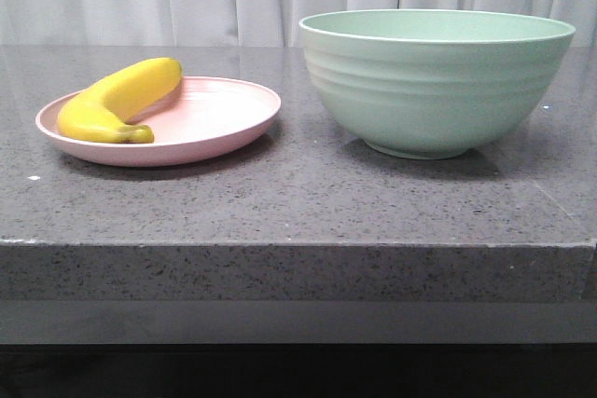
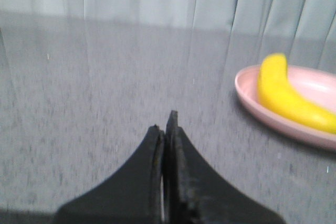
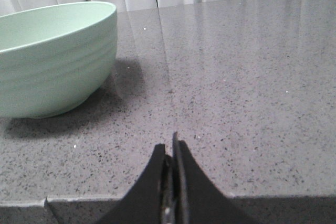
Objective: Transfer banana from pink plate to green bowl
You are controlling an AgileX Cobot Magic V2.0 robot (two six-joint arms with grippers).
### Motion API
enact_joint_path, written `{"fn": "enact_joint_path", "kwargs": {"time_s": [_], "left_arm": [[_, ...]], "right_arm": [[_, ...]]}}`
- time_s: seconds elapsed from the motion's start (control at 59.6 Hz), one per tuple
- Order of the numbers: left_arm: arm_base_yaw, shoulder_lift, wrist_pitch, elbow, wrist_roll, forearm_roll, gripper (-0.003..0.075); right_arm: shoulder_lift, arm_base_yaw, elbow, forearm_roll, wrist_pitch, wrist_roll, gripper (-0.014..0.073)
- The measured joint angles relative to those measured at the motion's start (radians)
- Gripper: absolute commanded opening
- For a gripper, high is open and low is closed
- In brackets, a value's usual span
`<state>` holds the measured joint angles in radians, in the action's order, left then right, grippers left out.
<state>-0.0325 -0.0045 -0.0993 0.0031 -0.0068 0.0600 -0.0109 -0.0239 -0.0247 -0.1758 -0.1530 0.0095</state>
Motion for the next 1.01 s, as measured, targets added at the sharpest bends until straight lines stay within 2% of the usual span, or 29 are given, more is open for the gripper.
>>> {"fn": "enact_joint_path", "kwargs": {"time_s": [0.151, 0.285, 0.453, 0.654, 0.705, 0.755, 0.839, 0.856, 0.906, 0.94, 1.007], "left_arm": [[0.0, 0.007, -0.02, -0.095, 0.0, 0.0, -0.002], [0.0, 0.103, -0.062, -0.237, 0.0, -0.004, -0.002], [0.0, 0.29, -0.077, -0.365, 0.0, -0.006, -0.002], [0.001, 0.385, -0.079, -0.406, 0.0, -0.006, -0.0006], [0.001, 0.387, -0.079, -0.406, 0.0, -0.006, 0.0038], [0.001, 0.387, -0.079, -0.406, 0.0, -0.006, 0.0115], [0.001, 0.387, -0.079, -0.406, 0.0, -0.006, 0.0312], [0.001, 0.387, -0.079, -0.406, 0.0, -0.006, 0.0386], [0.001, 0.387, -0.079, -0.406, 0.0, -0.006, 0.0498], [0.002, 0.387, -0.079, -0.406, 0.0, -0.006, 0.0554], [0.002, 0.387, -0.079, -0.406, 0.0, -0.006, 0.0596]], "right_arm": [[0.0, 0.0, 0.094, 0.0, -0.103, -0.009, -0.0087], [0.036, 0.0, 0.238, 0.0, -0.187, -0.009, -0.0086], [0.198, 0.0, 0.396, 0.002, -0.21, -0.009, -0.0085], [0.328, 0.0, 0.441, 0.002, -0.214, -0.015, -0.0078], [0.332, 0.0, 0.442, 0.002, -0.214, -0.015, -0.0042], [0.334, 0.0, 0.442, 0.002, -0.214, -0.015, 0.0026], [0.334, 0.0, 0.442, 0.002, -0.211, -0.015, 0.0192], [0.334, 0.0, 0.442, 0.002, -0.21, -0.015, 0.0237], [0.334, 0.0, 0.442, 0.002, -0.206, -0.015, 0.0339], [0.334, 0.0, 0.443, 0.002, -0.204, -0.015, 0.0404], [0.334, 0.0, 0.443, 0.002, -0.202, -0.015, 0.0499]]}}
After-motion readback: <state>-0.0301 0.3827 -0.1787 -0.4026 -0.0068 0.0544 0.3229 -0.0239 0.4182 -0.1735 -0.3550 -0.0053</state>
